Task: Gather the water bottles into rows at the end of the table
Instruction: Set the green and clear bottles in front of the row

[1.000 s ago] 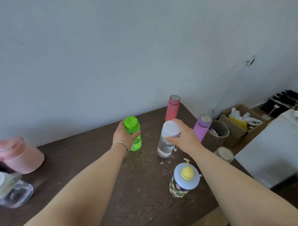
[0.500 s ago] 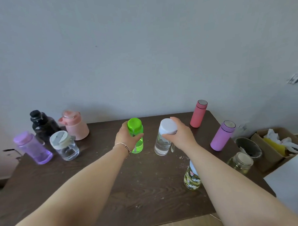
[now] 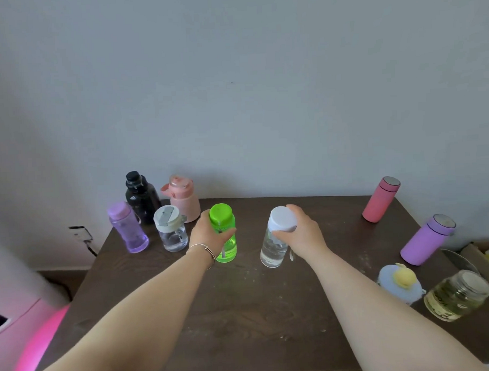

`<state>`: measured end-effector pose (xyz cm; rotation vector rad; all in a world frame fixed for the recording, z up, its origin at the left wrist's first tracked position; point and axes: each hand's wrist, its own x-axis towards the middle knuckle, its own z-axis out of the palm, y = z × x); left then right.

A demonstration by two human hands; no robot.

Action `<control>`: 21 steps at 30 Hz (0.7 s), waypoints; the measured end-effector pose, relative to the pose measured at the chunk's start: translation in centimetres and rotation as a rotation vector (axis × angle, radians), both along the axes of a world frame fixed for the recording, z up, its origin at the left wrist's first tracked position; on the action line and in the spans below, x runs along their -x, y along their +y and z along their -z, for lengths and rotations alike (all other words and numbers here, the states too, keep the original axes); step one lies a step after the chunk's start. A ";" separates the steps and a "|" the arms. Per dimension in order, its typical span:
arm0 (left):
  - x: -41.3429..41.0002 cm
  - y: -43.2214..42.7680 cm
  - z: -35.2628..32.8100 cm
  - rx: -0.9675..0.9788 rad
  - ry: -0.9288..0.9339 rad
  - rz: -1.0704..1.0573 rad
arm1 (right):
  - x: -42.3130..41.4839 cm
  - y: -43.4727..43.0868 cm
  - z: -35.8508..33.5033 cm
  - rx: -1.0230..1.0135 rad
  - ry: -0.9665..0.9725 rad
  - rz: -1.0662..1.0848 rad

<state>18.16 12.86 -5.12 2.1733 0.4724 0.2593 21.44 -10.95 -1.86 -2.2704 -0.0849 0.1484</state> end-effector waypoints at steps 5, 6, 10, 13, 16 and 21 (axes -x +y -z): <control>1.6 7.1 0.1 0.005 0.002 0.003 | 1.1 7.3 0.3 0.017 -0.004 -0.055; 1.9 8.5 0.1 0.003 0.012 -0.005 | 1.2 8.8 0.4 0.015 -0.003 -0.063; 3.2 13.9 0.3 0.001 0.013 -0.040 | 2.0 14.3 0.8 0.020 0.017 -0.092; 4.0 17.4 0.5 -0.003 0.022 -0.053 | 2.4 18.2 1.2 0.029 0.015 -0.117; 4.7 20.5 0.9 -0.026 0.044 -0.062 | 2.6 21.6 1.7 0.032 0.004 -0.136; 5.5 24.9 2.5 -0.011 0.071 -0.101 | 2.7 26.2 2.7 0.064 0.007 -0.179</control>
